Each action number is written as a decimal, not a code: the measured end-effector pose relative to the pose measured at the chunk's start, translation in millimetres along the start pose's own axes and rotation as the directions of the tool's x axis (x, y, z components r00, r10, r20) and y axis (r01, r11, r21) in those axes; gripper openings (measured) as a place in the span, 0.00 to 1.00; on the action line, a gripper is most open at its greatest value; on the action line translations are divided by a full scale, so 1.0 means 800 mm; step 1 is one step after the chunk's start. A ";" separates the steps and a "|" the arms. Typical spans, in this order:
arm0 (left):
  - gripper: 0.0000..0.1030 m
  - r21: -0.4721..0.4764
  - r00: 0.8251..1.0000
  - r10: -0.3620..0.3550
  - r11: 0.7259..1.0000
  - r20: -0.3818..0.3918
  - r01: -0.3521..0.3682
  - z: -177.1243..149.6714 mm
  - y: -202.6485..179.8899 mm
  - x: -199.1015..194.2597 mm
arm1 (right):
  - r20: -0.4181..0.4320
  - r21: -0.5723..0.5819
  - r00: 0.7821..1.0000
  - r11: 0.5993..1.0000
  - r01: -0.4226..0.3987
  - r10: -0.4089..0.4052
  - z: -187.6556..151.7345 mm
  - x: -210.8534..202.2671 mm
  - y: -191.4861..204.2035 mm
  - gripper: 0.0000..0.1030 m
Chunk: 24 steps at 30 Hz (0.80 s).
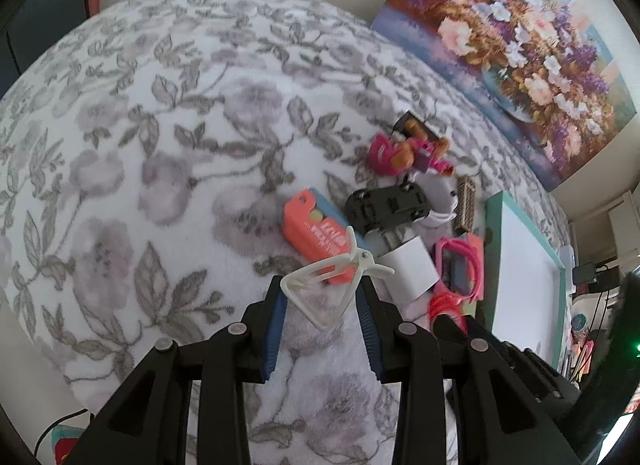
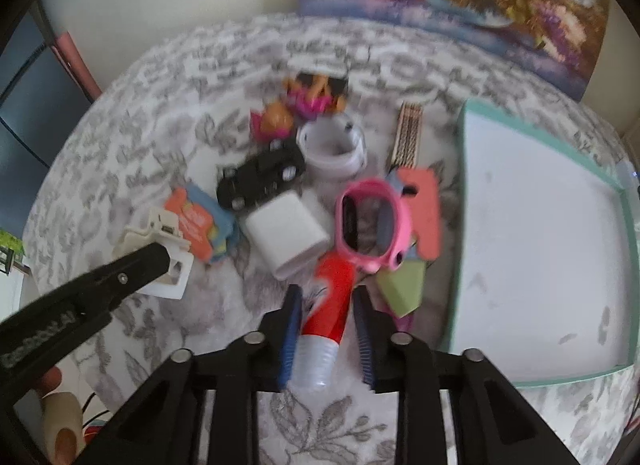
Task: Organize rigid objects
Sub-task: 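Lift the white clip with the left tool while the right tool lifts the red glue tube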
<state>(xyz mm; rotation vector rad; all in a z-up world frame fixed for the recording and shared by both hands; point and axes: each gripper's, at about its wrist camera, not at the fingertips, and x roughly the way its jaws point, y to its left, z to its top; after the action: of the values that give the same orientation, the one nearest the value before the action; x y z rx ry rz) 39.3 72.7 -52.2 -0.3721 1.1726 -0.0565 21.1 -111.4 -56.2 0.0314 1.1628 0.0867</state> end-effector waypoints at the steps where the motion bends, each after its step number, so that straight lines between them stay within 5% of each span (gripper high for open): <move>1: 0.36 0.006 1.000 0.003 1.000 0.008 -0.003 0.000 -0.002 -0.002 | 0.015 0.009 1.000 1.000 -0.017 0.017 0.001 -0.009 -0.005 0.24; 5: 0.36 0.023 1.000 0.010 1.000 0.022 -0.010 -0.001 -0.010 -0.007 | 0.035 0.013 0.999 0.999 -0.039 0.039 0.001 -0.017 -0.005 0.16; 11: 0.36 0.016 0.999 0.030 0.999 0.012 -0.030 -0.003 -0.010 -0.004 | 0.002 0.042 0.998 0.997 -0.066 0.066 -0.001 -0.005 -0.012 0.16; 24: 0.36 -0.005 0.999 0.024 1.000 -0.048 -0.024 -0.004 -0.003 0.013 | -0.051 0.096 0.995 0.992 -0.081 0.086 -0.002 0.014 -0.029 0.26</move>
<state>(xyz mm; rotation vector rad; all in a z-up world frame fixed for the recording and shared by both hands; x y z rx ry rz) 40.7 67.1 -62.0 -0.3628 1.2251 -0.0415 25.3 -133.2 -68.3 0.1611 1.2205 0.1074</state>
